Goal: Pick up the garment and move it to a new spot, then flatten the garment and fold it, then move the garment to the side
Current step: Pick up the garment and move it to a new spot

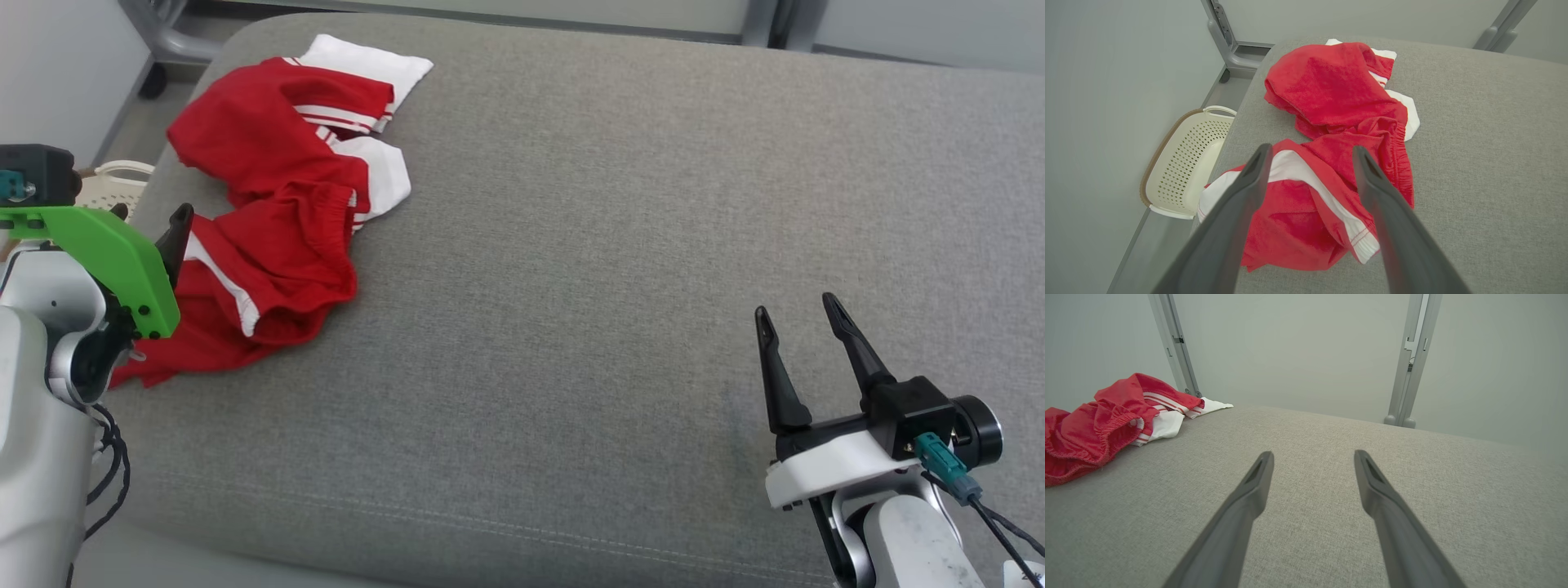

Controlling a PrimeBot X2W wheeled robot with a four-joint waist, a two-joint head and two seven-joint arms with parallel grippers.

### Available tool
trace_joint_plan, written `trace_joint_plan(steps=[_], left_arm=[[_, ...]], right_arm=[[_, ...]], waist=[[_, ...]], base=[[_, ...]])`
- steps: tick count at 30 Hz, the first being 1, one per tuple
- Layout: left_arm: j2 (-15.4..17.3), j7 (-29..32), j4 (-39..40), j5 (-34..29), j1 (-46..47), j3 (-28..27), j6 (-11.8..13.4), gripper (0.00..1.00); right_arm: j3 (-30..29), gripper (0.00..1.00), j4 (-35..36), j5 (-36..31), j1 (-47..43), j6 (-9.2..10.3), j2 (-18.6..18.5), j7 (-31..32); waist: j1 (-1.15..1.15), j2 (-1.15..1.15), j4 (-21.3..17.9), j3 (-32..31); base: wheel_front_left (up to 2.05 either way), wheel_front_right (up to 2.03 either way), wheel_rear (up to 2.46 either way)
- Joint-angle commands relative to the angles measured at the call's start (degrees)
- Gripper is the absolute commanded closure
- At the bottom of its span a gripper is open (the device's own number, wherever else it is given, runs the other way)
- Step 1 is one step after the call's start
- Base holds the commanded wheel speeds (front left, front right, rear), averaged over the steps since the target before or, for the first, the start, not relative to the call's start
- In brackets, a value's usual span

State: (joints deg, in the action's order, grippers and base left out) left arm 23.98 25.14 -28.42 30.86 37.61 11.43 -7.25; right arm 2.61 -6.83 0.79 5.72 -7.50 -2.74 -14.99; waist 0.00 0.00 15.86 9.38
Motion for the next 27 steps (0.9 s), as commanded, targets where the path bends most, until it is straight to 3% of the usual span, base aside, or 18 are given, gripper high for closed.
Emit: trace_joint_plan(steps=[1, 12, 27], left_arm=[[0.1, 0.7, -1.2, 0.6, 1.8, -0.1, -0.1, 0.0], [2.4, 2.0, -8.8, 3.1, 5.4, -3.4, 2.6, 0.0], [3.6, 1.4, -14.1, 5.2, 3.7, -6.7, 7.0, 0.0]], right_arm=[[0.1, 0.0, 0.2, -0.3, 1.1, 0.02, -0.4, -0.2], [0.6, 0.0, 1.0, -0.5, 4.1, 0.02, -1.0, -0.2], [1.1, 0.0, 1.4, -0.1, 6.8, 0.02, -1.5, -0.2]], waist=[[0.0, 0.0, -3.6, 3.8], [0.0, 0.0, -8.4, 10.7], [0.0, 0.0, -9.8, 16.2]], base=[[0.0, 0.0, 0.0], [0.0, 0.0, 0.0], [0.0, 0.0, 0.0]])
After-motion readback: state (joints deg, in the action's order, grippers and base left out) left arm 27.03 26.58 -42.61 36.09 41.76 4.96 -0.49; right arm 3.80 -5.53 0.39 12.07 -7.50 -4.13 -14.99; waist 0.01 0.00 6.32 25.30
